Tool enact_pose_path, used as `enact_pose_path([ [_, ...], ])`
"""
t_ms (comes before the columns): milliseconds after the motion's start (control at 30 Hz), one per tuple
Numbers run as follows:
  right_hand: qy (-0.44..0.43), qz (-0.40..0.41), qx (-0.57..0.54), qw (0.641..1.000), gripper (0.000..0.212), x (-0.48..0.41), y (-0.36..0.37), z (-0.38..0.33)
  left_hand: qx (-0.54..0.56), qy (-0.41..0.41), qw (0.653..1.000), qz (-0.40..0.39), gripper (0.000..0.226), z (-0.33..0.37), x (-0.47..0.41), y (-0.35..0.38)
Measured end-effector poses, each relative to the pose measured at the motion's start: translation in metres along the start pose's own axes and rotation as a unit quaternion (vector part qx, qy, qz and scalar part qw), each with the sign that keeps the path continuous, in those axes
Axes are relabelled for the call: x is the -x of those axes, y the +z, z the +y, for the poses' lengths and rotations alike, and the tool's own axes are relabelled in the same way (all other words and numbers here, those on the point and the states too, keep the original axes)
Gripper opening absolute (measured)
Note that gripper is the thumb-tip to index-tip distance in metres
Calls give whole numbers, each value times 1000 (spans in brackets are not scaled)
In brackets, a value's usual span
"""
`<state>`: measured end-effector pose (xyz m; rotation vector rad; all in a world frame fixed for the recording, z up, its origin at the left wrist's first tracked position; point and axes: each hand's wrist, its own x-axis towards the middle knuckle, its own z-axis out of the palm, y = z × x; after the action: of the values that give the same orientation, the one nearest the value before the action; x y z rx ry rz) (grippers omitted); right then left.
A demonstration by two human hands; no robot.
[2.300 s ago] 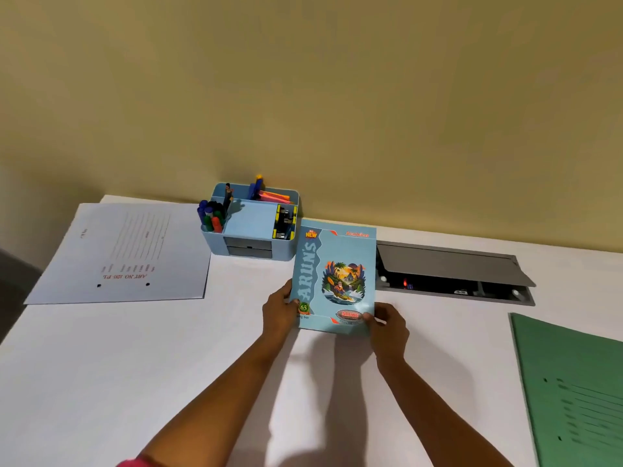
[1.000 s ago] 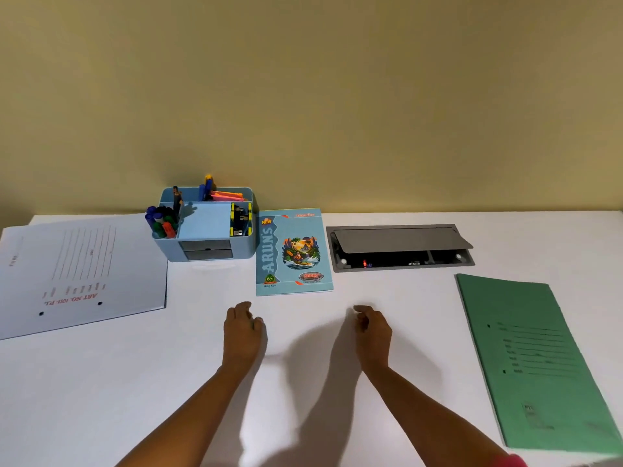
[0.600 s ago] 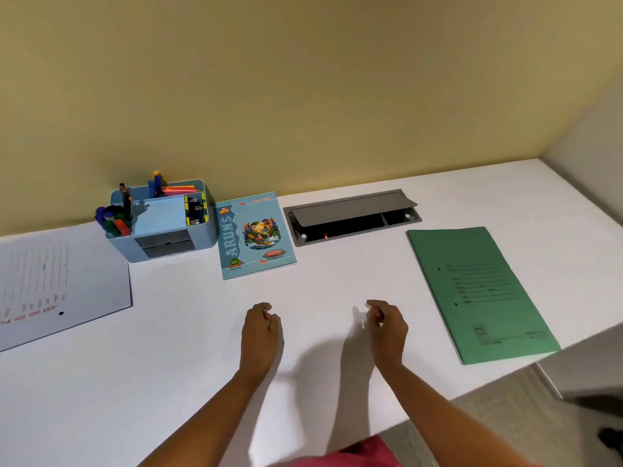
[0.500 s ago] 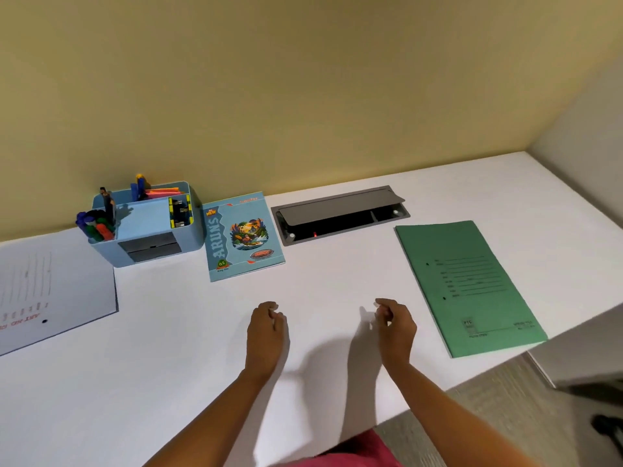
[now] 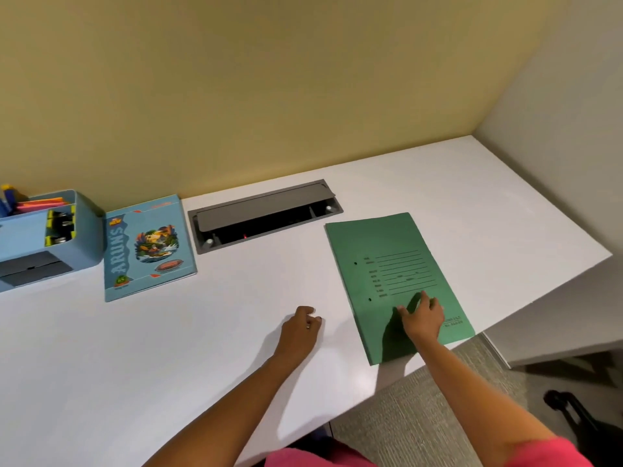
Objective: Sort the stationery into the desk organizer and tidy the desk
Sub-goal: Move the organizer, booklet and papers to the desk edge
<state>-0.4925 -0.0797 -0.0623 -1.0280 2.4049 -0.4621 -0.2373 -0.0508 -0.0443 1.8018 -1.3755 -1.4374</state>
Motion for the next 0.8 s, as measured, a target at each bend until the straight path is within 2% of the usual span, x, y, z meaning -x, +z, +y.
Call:
enact_pose_path([
  [133,-2,-49,105,993,89,-27,-17,32,17,-48,998,-40,39,23,-9,42],
  [267,38,-87,74,993,113,-38,-33,37,39,-72,996,-39,47,41,-17,67],
  [367,48,-80,68,993,122,-45,-40,35,103,-116,987,-29,53,50,-21,79],
  [467,59,-55,77,994,117,-51,-46,29,142,-142,979,-21,52,52,-26,85],
  [633,116,-39,32,992,92,-63,-51,25,38,-91,995,-7,23,48,-30,82],
  [800,131,-1,-49,990,78,-72,-52,27,78,-68,995,-1,17,52,-33,80],
])
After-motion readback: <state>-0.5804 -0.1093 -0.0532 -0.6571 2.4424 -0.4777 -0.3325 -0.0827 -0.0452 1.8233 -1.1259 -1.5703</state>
